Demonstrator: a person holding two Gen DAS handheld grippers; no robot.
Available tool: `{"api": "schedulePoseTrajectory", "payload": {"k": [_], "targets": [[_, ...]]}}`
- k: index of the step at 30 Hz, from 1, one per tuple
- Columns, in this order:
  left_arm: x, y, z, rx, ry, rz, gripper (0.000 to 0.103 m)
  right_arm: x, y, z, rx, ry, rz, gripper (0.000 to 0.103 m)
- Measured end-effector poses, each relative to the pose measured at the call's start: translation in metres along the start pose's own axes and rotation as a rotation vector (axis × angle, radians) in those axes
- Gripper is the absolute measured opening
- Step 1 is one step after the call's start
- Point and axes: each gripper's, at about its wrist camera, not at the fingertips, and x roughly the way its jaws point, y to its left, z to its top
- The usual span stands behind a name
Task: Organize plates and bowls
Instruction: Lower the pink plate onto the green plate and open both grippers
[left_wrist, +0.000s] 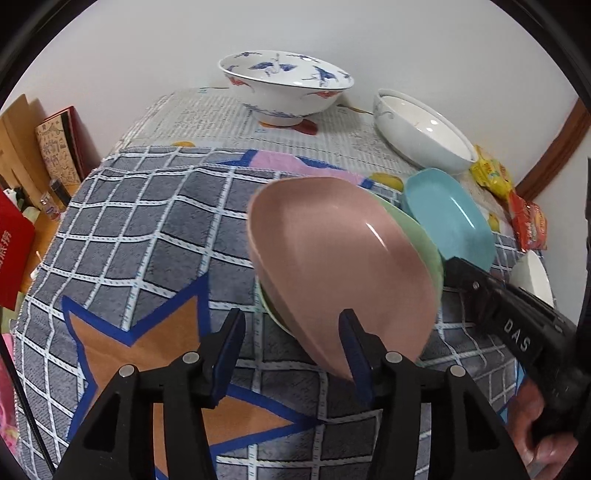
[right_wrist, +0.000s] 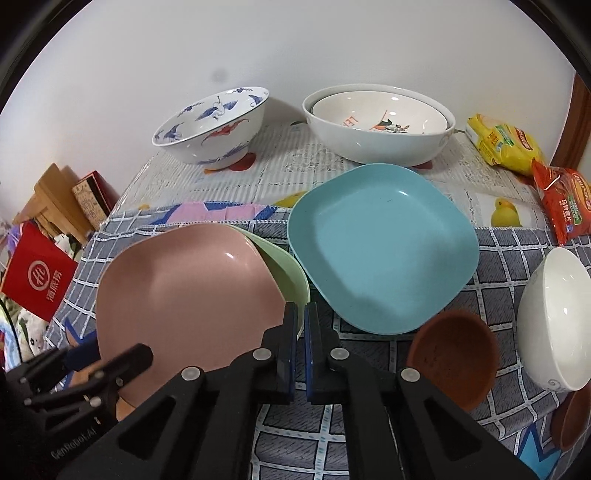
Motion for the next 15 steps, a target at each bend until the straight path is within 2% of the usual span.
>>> {"api": "schedulePoseTrajectory", "payload": {"k": [2,6,8,13,14,15], "targets": [[-0.001,-0.002,-0.002,0.0,0.007,0.003,0.05,-0.005,-0.004,-0.002,0.007,0.001,0.016,0.006],[-0.012,-0.006,-0.005,0.0,-0.003,0.011,0.049,-0.016,-0.01,-0.01,0.007,-0.003,0.025,0.02],[-0.016,-0.008,-0.006,0.006,-0.01,0.009,0.049,-0.02,-0.015,-0.013,0.022,-0.008,0.029,0.021],[-0.023,-0.014,-0.012,0.009,-0.018,0.016,0.03,-0.029,-0.021,-0.021,0.043,-0.007,0.04,0.022],[-0.024,-0.015,-0.013,0.013,-0.019,0.016,0.022,-0.031,-0.021,-0.023,0.041,-0.008,0.038,0.022],[-0.025,-0.017,-0.013,0.02,-0.018,0.028,0.021,-0.033,-0.021,-0.026,0.038,-0.009,0.036,0.022]]}}
